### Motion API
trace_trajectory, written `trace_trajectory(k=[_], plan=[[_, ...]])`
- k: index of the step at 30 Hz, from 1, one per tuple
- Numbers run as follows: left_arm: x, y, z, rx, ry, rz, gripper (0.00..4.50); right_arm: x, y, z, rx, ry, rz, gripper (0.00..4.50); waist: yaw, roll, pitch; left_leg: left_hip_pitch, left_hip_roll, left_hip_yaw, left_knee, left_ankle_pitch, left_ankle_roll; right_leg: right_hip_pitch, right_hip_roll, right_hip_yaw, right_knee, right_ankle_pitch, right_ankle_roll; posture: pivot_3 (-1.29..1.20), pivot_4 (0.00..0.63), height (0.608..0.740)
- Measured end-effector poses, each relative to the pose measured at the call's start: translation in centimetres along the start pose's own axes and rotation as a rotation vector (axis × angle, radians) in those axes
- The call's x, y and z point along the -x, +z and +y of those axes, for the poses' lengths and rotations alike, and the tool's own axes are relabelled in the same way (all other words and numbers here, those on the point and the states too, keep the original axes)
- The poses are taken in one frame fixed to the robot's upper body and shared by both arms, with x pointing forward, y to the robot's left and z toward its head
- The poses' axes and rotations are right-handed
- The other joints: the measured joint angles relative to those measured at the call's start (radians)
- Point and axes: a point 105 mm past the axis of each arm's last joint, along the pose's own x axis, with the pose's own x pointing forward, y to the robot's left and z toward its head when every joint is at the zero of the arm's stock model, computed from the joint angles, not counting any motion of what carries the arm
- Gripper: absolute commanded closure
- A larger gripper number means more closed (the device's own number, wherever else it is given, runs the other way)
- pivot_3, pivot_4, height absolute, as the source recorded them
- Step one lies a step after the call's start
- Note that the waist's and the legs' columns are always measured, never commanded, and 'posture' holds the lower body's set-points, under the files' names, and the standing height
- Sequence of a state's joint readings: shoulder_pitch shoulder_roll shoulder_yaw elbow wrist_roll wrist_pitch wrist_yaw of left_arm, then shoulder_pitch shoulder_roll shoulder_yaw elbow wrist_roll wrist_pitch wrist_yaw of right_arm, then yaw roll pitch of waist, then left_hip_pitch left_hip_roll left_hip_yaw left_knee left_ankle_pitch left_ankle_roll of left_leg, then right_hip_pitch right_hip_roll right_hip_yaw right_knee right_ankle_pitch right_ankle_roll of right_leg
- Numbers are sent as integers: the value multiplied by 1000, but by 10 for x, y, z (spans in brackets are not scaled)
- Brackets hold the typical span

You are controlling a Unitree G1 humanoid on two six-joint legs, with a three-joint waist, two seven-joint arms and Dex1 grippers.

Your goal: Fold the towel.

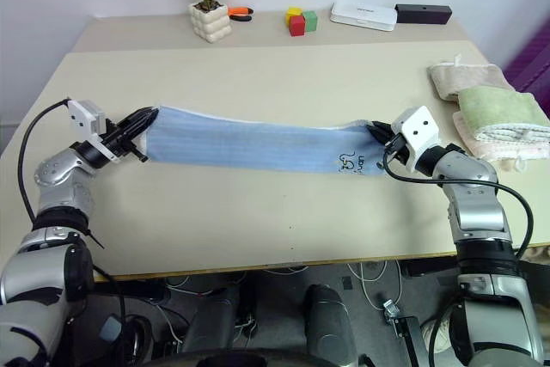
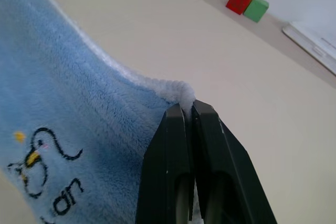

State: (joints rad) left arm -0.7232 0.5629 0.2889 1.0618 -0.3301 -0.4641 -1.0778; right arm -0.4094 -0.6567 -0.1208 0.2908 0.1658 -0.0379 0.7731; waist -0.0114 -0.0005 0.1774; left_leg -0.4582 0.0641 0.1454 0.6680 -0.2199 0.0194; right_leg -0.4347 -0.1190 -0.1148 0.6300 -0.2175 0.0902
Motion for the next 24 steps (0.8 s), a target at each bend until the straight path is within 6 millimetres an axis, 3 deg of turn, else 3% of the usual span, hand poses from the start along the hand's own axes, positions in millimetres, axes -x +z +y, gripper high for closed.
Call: trace_trajectory(k=[9, 16, 19, 24], plan=[[-2, -21, 4, 198, 65, 76, 4500, -8, -9, 10, -17, 17, 22, 4464, -3, 0, 0, 0, 0, 0, 0, 0, 0, 0, 0, 0, 0, 0, 0, 0, 150, 740], [-2, -23, 6, 211, 91, 84, 4500, -14, -15, 10, -28, -16, 44, 4464, 0, 0, 0, 0, 0, 0, 0, 0, 0, 0, 0, 0, 0, 0, 0, 0, 150, 740], [-2, -25, 5, 233, 81, 89, 3517, -14, -17, 11, -57, -2, 49, 3545, -2, 0, 0, 0, 0, 0, 0, 0, 0, 0, 0, 0, 0, 0, 0, 0, 150, 740], [-2, -24, 4, 233, 70, 87, 1127, -15, -22, 10, -88, -2, 72, 1106, -1, 0, 0, 0, 0, 0, 0, 0, 0, 0, 0, 0, 0, 0, 0, 0, 150, 740]])
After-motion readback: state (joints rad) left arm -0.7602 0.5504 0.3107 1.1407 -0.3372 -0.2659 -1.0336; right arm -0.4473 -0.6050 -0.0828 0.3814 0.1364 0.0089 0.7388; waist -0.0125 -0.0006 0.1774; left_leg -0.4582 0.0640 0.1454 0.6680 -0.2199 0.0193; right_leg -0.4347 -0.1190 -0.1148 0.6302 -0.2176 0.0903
